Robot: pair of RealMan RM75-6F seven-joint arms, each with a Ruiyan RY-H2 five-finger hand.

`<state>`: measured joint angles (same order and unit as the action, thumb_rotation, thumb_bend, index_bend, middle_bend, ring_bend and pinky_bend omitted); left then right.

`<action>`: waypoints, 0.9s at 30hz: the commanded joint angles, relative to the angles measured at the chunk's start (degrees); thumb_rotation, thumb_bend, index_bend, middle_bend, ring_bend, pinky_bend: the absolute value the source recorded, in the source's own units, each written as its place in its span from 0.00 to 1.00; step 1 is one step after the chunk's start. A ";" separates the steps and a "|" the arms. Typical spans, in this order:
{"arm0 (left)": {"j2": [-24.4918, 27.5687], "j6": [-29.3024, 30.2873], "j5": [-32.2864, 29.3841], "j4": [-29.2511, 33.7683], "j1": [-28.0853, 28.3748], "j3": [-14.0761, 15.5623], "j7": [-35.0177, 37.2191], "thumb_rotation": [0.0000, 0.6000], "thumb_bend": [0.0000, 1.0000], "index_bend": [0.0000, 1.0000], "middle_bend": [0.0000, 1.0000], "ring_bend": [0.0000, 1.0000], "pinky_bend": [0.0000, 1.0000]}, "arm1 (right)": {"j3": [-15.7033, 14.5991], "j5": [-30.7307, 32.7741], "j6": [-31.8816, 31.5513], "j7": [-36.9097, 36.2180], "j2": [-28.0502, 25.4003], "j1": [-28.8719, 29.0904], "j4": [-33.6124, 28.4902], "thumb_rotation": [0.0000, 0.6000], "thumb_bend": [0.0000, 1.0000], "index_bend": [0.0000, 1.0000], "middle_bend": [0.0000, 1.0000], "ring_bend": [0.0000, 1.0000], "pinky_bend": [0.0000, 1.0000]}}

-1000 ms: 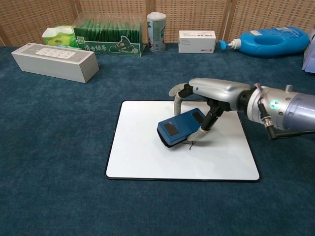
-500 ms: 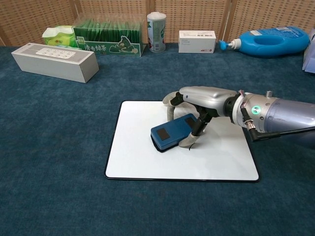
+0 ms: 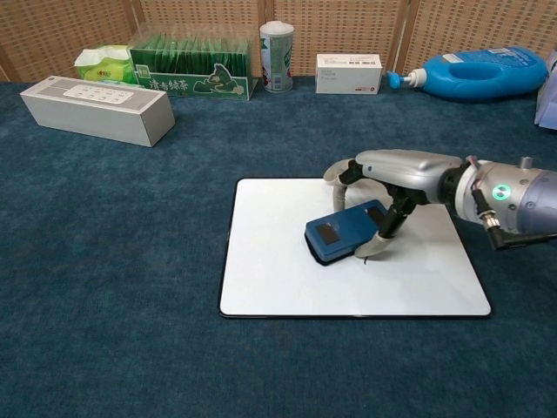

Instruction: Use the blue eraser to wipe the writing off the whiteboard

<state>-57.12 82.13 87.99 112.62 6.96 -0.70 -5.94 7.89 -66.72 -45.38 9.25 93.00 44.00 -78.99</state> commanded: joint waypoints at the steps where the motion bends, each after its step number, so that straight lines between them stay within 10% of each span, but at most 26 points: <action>1: -0.23 -0.26 -0.03 0.01 0.22 -0.08 -0.19 1.00 0.33 0.35 0.19 0.12 0.00 | -0.43 0.46 -0.92 0.39 -1.93 -1.01 -1.19 1.00 0.13 0.69 0.11 0.00 0.00; 27: -0.02 0.47 0.11 -0.34 -0.41 0.34 0.34 1.00 0.33 0.35 0.19 0.12 0.00 | 0.00 -0.47 -1.54 0.69 -0.50 0.29 -2.70 1.00 0.13 0.69 0.09 0.00 0.00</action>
<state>-57.13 82.60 88.08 112.27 6.55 -0.37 -5.59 7.97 -67.14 -46.86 9.98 92.44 44.35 -81.74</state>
